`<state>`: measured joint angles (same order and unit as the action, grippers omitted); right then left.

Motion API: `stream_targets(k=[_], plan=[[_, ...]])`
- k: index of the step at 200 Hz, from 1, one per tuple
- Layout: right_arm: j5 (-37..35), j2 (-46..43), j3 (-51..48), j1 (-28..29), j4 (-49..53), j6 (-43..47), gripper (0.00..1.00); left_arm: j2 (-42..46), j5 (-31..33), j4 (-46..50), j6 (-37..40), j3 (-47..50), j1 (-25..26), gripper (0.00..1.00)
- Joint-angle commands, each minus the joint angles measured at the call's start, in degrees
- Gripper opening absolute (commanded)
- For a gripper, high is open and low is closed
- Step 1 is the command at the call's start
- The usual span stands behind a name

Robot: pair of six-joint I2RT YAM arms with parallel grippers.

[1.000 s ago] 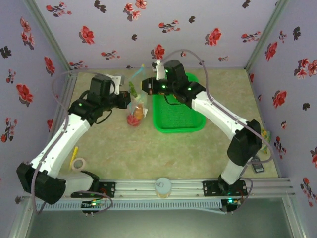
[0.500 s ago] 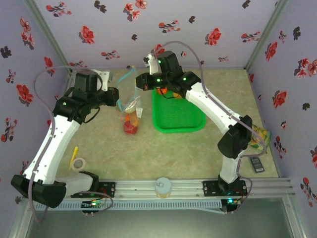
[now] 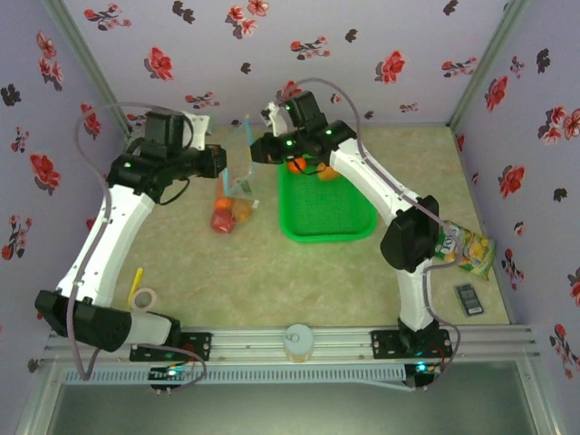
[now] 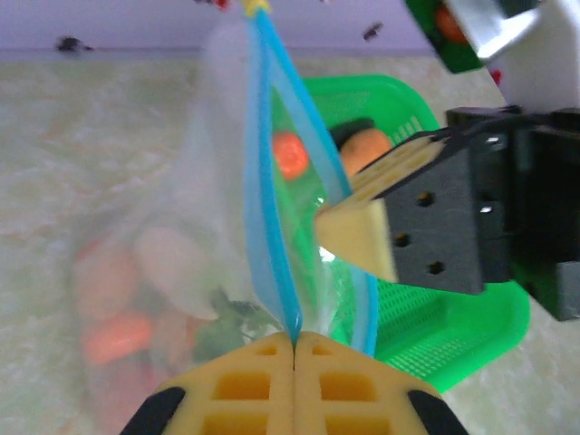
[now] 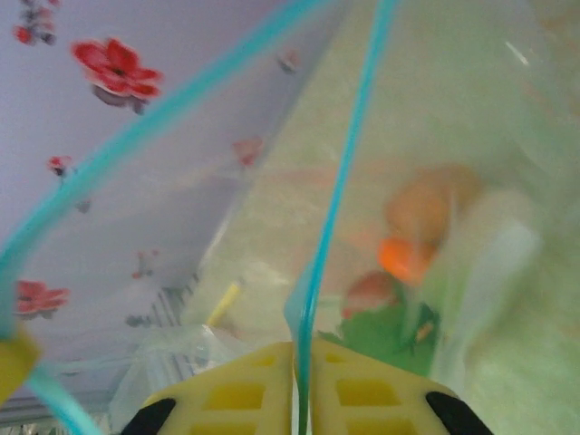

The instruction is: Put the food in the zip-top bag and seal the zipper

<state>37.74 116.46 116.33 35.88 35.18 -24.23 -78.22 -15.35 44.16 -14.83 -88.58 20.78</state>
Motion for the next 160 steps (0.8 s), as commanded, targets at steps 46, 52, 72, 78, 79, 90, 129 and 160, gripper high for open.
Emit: stream_targets(k=[46,52,72,78,79,90,129,160], plan=[[-5.2,-10.2,-20.5,-5.7,-2.2,2.8,0.2,-8.4,-5.2,-11.6,-4.6,8.1,7.3,0.0],[-5.5,-10.5,-21.5,-6.0,-2.1,2.9,0.21,-9.2,-5.4,-12.2,-4.8,8.3,7.8,0.0],[-6.8,-11.1,-23.6,-6.8,-1.7,3.4,0.22,-11.1,-5.9,-13.9,-5.6,8.5,8.7,0.0],[-7.3,-11.3,-24.1,-7.0,-1.5,3.6,0.22,-11.4,-5.9,-14.3,-5.8,8.5,8.9,0.0],[-7.4,-11.4,-24.1,-7.0,-1.5,3.6,0.23,-11.5,-5.9,-14.3,-5.8,8.5,9.0,0.0],[-8.6,-11.7,-24.8,-7.3,-1.4,3.7,0.27,-11.8,-6.0,-14.8,-6.0,8.4,9.2,0.0],[-13.9,-13.7,-27.2,-8.4,0.4,4.8,0.36,-10.9,-6.0,-16.7,-6.8,9.9,9.4,0.0],[-20.2,-17.2,-30.5,-9.0,-0.9,4.7,0.54,-9.3,-5.4,-19.2,-7.7,12.1,9.1,0.0]])
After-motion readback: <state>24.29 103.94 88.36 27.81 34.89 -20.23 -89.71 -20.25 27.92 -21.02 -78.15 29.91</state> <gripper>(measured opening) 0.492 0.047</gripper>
